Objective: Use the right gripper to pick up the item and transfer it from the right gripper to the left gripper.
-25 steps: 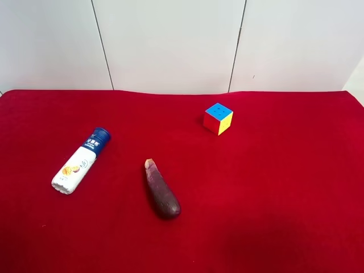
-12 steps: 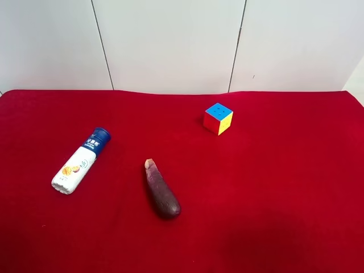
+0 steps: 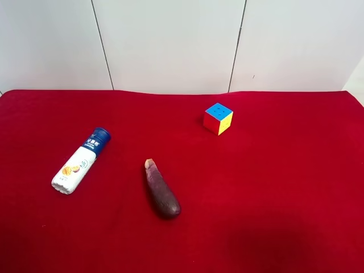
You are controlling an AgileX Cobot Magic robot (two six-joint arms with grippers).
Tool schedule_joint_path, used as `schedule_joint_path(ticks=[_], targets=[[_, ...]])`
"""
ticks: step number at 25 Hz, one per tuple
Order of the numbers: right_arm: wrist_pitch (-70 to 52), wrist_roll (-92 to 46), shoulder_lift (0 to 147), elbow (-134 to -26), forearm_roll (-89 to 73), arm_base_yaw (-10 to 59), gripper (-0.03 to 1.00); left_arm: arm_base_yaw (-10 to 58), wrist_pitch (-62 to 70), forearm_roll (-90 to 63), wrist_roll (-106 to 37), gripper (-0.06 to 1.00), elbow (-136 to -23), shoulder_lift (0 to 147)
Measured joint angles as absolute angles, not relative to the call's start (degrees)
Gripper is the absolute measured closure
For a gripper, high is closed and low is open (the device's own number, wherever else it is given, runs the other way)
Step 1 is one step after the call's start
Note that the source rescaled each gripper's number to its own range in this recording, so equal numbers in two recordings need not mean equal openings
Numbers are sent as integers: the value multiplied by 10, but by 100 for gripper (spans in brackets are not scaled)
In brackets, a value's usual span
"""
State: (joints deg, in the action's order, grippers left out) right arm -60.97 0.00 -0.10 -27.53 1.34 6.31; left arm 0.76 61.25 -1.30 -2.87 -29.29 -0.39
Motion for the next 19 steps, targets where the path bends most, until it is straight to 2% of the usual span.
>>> schedule_joint_path(ticks=[19], targets=[[-610, 0, -1, -275, 13, 52, -3, 6, 612, -13, -29, -5, -292, -4]])
